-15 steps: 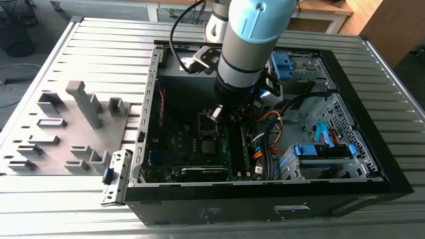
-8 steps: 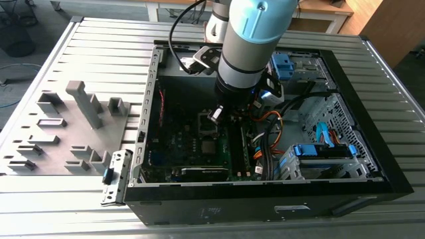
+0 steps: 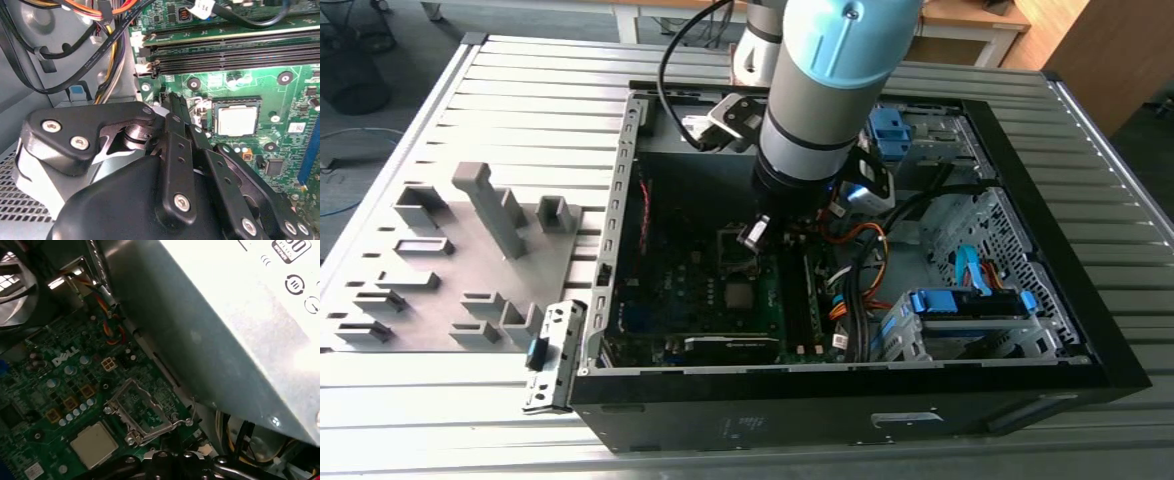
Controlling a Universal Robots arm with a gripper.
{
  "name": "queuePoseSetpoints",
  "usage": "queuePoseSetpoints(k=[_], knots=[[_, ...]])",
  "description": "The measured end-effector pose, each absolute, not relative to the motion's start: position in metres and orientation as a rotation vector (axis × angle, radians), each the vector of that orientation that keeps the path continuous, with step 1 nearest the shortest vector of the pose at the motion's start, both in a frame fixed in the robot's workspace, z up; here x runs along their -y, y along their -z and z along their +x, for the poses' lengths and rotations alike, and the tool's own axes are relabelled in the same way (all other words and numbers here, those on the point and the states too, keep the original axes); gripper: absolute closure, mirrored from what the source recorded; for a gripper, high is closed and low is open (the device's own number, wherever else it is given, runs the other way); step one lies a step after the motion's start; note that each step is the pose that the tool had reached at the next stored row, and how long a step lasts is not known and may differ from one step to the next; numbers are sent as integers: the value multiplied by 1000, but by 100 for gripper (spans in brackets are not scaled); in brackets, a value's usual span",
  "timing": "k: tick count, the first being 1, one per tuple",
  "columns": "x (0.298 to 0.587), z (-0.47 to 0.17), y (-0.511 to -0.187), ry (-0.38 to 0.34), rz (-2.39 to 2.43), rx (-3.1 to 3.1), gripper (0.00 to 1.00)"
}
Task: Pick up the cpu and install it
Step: 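Close the cpu cover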
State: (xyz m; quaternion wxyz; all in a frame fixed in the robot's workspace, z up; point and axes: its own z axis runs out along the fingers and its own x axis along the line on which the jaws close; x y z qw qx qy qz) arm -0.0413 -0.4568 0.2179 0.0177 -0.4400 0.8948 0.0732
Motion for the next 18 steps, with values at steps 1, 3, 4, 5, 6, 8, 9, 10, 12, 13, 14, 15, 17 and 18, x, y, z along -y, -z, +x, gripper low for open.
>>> queuePoseSetpoints(k=[1,3,4,5,6,8,9,10,12,13,14,15,17,18], knots=[[458,-41,-219,-227,-1367,-2780,90],[459,-41,-221,-227,-1367,-2780,90],[460,-41,-221,-227,-1367,-2780,90],[461,-41,-222,-227,-1367,-2780,90],[463,-41,-222,-227,-1367,-2780,90],[466,-41,-222,-227,-1367,-2780,90],[468,-41,-222,-227,-1367,-2780,90],[469,-41,-222,-227,-1367,-2780,90],[473,-41,-222,-227,-1367,-2780,90],[475,-41,-222,-227,-1367,-2780,90],[477,-41,-222,-227,-1367,-2780,90],[478,-41,-222,-227,-1367,-2780,90],[481,-41,-222,-227,-1367,-2780,90],[483,-41,-222,-227,-1367,-2780,90]])
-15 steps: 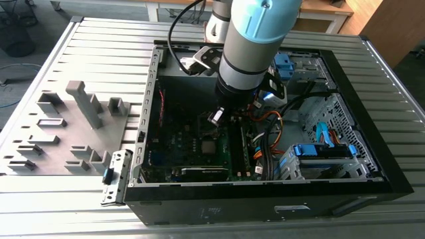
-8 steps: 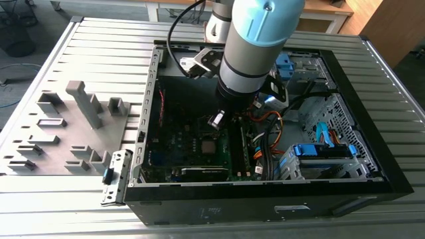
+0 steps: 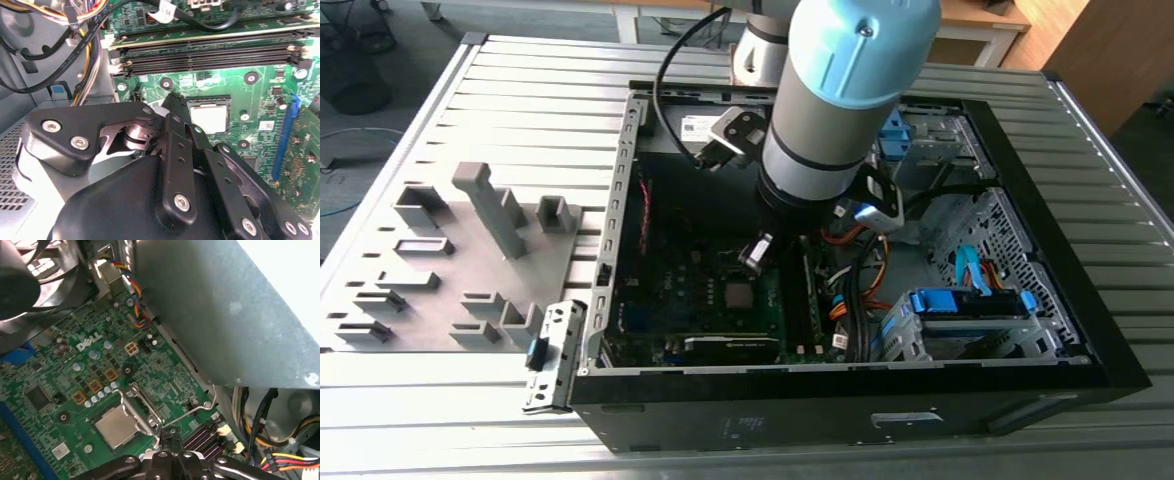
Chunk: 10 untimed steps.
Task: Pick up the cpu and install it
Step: 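Close the cpu cover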
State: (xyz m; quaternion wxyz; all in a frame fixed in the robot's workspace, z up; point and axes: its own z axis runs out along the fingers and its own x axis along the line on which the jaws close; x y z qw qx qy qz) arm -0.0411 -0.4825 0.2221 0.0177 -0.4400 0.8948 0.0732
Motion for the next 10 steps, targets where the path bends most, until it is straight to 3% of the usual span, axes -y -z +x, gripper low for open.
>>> queuePoseSetpoints(k=[10], knots=[[487,-30,-222,-228,-1367,-2781,90]])
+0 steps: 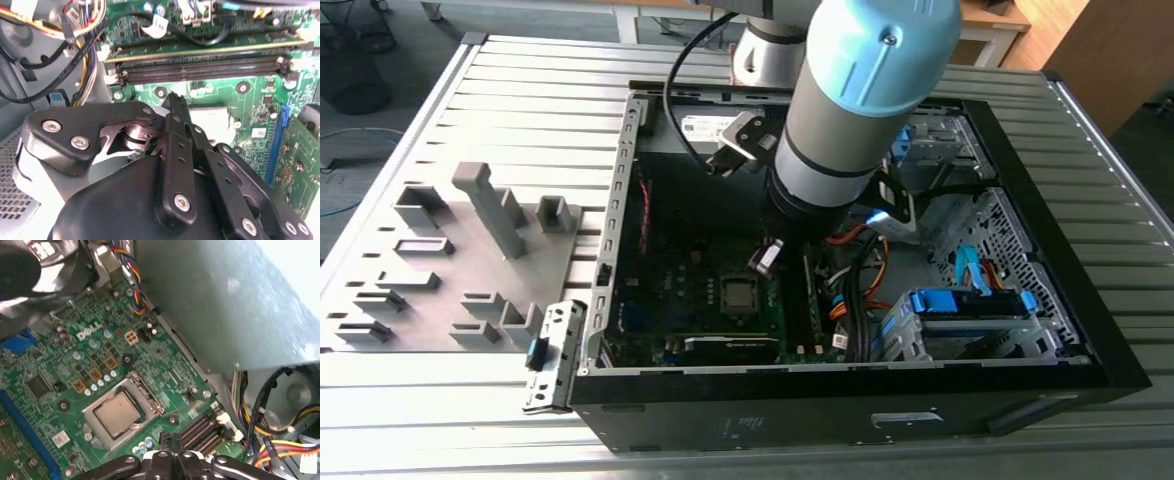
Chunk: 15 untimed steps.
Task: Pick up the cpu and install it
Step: 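Close the cpu cover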
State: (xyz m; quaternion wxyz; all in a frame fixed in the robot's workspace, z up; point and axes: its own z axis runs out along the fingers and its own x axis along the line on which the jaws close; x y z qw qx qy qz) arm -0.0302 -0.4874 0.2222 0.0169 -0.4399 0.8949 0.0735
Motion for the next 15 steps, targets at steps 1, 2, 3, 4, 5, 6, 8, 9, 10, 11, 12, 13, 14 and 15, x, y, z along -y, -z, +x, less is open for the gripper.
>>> queuePoseSetpoints(k=[1,2,3,4,5,6,8,9,10,11,12,13,14,15], knots=[[487,-30,-222,-228,-1367,-2781,90],[487,-30,-222,-228,-1367,-2781,90],[487,-30,-222,-228,-1367,-2781,90],[487,-30,-222,-228,-1367,-2781,90],[487,-30,-222,-228,-1367,-2781,90],[487,-30,-222,-228,-1367,-2781,90],[489,-30,-222,-228,-1367,-2781,90],[490,-30,-222,-228,-1367,-2781,90],[491,-30,-222,-229,-1368,-2781,90],[493,-31,-222,-228,-1367,-2781,90],[496,-31,-222,-228,-1367,-2781,90],[498,-31,-222,-228,-1367,-2781,90],[500,-31,-222,-228,-1368,-2781,90],[501,-31,-222,-229,-1367,-2781,90]])
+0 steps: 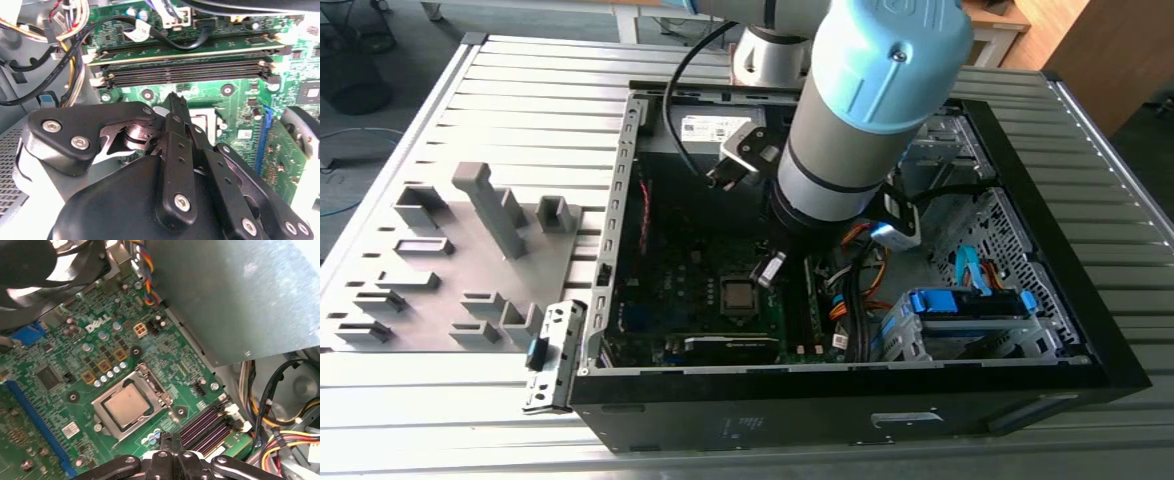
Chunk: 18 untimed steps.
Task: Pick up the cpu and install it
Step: 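Close the cpu cover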
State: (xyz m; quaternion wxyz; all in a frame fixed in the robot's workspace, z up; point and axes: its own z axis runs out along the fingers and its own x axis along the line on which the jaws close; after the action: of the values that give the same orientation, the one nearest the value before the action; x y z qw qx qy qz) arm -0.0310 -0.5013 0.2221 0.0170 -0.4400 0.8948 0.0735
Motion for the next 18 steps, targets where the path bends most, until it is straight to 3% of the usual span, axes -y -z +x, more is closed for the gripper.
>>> queuePoseSetpoints(k=[18], knots=[[504,-45,-221,-225,-1368,-2780,90]])
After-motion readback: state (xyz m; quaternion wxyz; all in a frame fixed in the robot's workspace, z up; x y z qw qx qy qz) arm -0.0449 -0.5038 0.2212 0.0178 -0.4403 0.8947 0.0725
